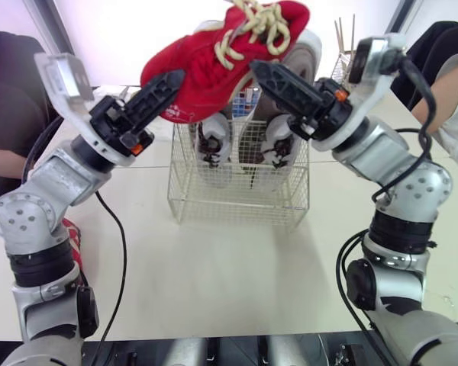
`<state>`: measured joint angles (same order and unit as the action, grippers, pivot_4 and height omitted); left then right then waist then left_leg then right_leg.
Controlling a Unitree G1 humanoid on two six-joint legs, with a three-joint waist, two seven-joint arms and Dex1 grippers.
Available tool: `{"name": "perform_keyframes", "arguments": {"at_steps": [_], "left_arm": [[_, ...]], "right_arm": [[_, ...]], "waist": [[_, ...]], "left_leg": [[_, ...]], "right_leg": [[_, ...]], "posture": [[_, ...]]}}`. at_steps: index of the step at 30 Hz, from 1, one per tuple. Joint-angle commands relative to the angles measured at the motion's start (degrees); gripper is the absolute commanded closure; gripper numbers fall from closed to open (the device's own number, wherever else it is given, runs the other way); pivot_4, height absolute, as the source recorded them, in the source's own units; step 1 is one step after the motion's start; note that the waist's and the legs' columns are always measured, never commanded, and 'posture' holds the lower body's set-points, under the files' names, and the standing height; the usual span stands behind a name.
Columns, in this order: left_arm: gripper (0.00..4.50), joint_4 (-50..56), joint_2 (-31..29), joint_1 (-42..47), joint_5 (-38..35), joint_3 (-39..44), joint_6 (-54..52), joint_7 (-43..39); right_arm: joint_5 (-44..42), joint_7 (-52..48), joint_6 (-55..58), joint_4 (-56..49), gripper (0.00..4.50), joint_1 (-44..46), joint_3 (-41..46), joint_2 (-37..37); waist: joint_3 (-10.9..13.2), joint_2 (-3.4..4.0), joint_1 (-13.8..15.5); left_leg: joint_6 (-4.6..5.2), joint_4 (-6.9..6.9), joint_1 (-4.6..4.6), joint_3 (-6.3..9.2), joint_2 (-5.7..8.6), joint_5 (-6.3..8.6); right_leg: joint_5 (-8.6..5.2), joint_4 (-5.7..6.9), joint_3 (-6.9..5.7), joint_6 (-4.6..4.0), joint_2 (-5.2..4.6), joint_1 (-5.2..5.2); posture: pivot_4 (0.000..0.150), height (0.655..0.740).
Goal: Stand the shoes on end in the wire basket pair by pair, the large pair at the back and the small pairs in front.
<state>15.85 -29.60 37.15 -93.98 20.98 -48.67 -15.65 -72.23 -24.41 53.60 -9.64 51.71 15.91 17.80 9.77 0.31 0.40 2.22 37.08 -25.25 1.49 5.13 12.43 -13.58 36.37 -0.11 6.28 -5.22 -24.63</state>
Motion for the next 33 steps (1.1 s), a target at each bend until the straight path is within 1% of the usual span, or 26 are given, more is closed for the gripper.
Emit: {"name": "perform_keyframes", "arguments": {"at_steps": [1,5,6,8,9,10,13,15,18,20,21,22,26,27,29,30,33], "left_arm": [[4.23,2.4,-0.2,-0.5,-0.1,-0.8,1.0,0.0],[4.23,2.9,-0.2,-1.6,0.6,-1.3,1.7,-0.2],[4.23,3.0,-0.1,-1.8,0.7,-1.4,1.9,-0.1],[4.23,3.4,0.1,-2.1,0.7,-1.7,2.2,0.1],[4.23,3.6,0.2,-2.2,0.8,-1.8,2.4,0.2],[4.23,3.9,0.3,-2.4,0.9,-2.0,2.6,0.3],[4.23,4.5,0.3,-3.1,1.7,-2.8,3.0,0.6],[4.23,5.2,-0.1,-3.7,2.4,-3.5,2.7,0.6],[4.23,5.7,-2.3,-5.0,2.7,-4.8,0.8,0.8],[3.18,5.9,-3.8,-5.8,2.4,-4.9,0.1,0.3],[2.83,5.9,-4.9,-6.3,1.8,-4.5,-0.3,-0.1],[2.39,6.0,-6.1,-6.7,1.4,-4.0,-0.7,-0.5],[0.27,6.3,-11.8,-9.0,2.5,-1.1,-2.0,-4.0],[0.05,6.3,-13.5,-9.9,2.9,-0.2,-2.5,-5.3],[0.05,6.3,-17.1,-12.0,4.4,1.5,-3.3,-7.9],[0.05,6.1,-19.2,-13.4,5.3,3.0,-3.8,-9.8],[0.05,5.1,-23.4,-16.3,7.2,6.3,-4.1,-13.2]], "right_arm": [[0.1,-1.0,-2.6,0.2,0.05,3.1,-0.7,-0.9],[0.5,-2.3,-3.7,1.2,0.05,3.9,-1.7,-1.5],[0.7,-2.5,-4.0,1.5,0.27,4.1,-1.9,-1.6],[1.0,-2.8,-4.4,2.0,0.88,4.3,-2.0,-1.8],[1.0,-2.9,-4.6,2.1,1.25,4.4,-2.1,-1.8],[1.0,-3.1,-4.6,2.2,1.84,4.5,-2.1,-1.8],[0.7,-3.4,-4.7,2.4,3.36,4.9,-2.0,-1.8],[0.7,-3.5,-4.7,2.7,4.02,5.1,-1.9,-1.6],[1.3,-3.2,-4.4,2.8,4.06,5.5,-1.9,-0.6],[1.8,-3.6,-4.0,3.0,4.06,5.8,-2.0,0.5],[2.2,-4.3,-3.6,3.1,4.06,5.9,-2.2,1.6],[2.7,-5.3,-3.2,3.1,4.06,6.1,-2.5,2.8],[4.7,-9.8,-1.2,2.9,4.06,7.2,-4.1,8.6],[6.1,-12.4,-0.9,3.0,4.06,7.5,-4.9,11.0],[10.6,-19.3,-1.5,3.6,4.06,8.0,-7.6,17.2],[14.7,-25.0,-3.5,4.2,4.06,7.9,-10.0,21.8],[25.3,-38.7,-11.0,6.2,4.06,7.9,-16.2,31.6]], "waist": [[0.0,0.0,-0.1],[0.0,0.0,-0.1],[0.0,0.0,-0.1],[0.0,0.0,-0.1],[0.0,0.0,-0.1],[0.0,0.0,-0.1],[0.0,0.0,-0.1],[0.0,0.0,-0.1],[0.0,0.0,-0.2],[0.0,0.01,-0.2],[0.0,0.01,-0.2],[0.0,0.01,-0.1],[0.0,0.01,-0.3],[0.0,0.01,-0.3],[0.0,0.03,-0.4],[0.0,0.04,-0.4],[0.0,0.05,-0.2]], "left_leg": [[0.0,-0.01,0.0,0.0,0.0,0.0],[0.01,-0.02,0.0,0.0,0.0,0.0],[0.0,-0.01,0.0,0.0,0.0,0.0],[0.01,-0.02,0.0,0.0,0.0,0.0],[0.01,-0.02,0.0,0.0,0.0,0.0],[0.01,-0.02,0.0,0.0,0.0,0.0],[0.01,-0.02,0.0,0.0,0.0,0.01],[0.02,-0.03,0.0,0.0,0.0,0.02],[0.08,-0.03,0.0,0.0,0.0,0.05],[0.08,-0.04,0.0,0.0,0.0,0.05],[0.07,-0.06,0.0,0.0,0.0,0.05],[0.08,-0.05,0.0,0.01,0.0,0.05],[0.32,-0.07,-0.01,0.01,-0.01,0.2],[0.33,-0.09,0.0,0.01,-0.02,0.2],[0.33,-0.11,0.0,0.01,-0.02,0.21],[0.34,-0.11,-0.01,0.01,-0.02,0.22],[0.4,-0.12,-0.02,0.0,-0.02,0.27]], "right_leg": [[0.0,0.0,0.0,0.0,0.01,-0.01],[0.0,0.0,0.0,0.0,0.01,-0.01],[0.0,0.0,0.0,0.0,0.01,-0.01],[0.0,0.0,-0.01,0.0,0.01,-0.01],[0.0,0.0,0.0,0.0,0.01,-0.01],[0.0,0.0,0.0,0.0,0.01,-0.01],[0.0,-0.01,0.0,0.0,0.01,-0.01],[0.0,-0.01,0.0,0.0,0.01,-0.01],[0.0,-0.01,0.0,0.0,0.01,-0.01],[0.0,-0.01,0.0,-0.01,0.01,-0.02],[0.0,-0.01,0.01,-0.01,0.0,-0.02],[-0.01,-0.01,0.0,-0.01,0.0,-0.03],[-0.01,-0.02,-0.01,-0.02,0.01,-0.04],[-0.02,-0.04,-0.01,-0.02,0.01,-0.05],[-0.04,-0.08,0.0,-0.07,0.01,-0.04],[-0.13,-0.1,-0.01,-0.23,0.0,-0.05],[-0.15,-0.23,-0.03,-0.27,-0.02,-0.03]], "posture": [[0.15,0.74],[0.15,0.74],[0.15,0.74],[0.15,0.74],[0.15,0.74],[0.15,0.74],[0.15,0.74],[0.15,0.74],[0.15,0.74],[0.15,0.74],[0.15,0.74],[0.15,0.74],[0.15,0.74],[0.15,0.74],[0.15,0.74],[0.15,0.74],[0.15,0.74]]}}
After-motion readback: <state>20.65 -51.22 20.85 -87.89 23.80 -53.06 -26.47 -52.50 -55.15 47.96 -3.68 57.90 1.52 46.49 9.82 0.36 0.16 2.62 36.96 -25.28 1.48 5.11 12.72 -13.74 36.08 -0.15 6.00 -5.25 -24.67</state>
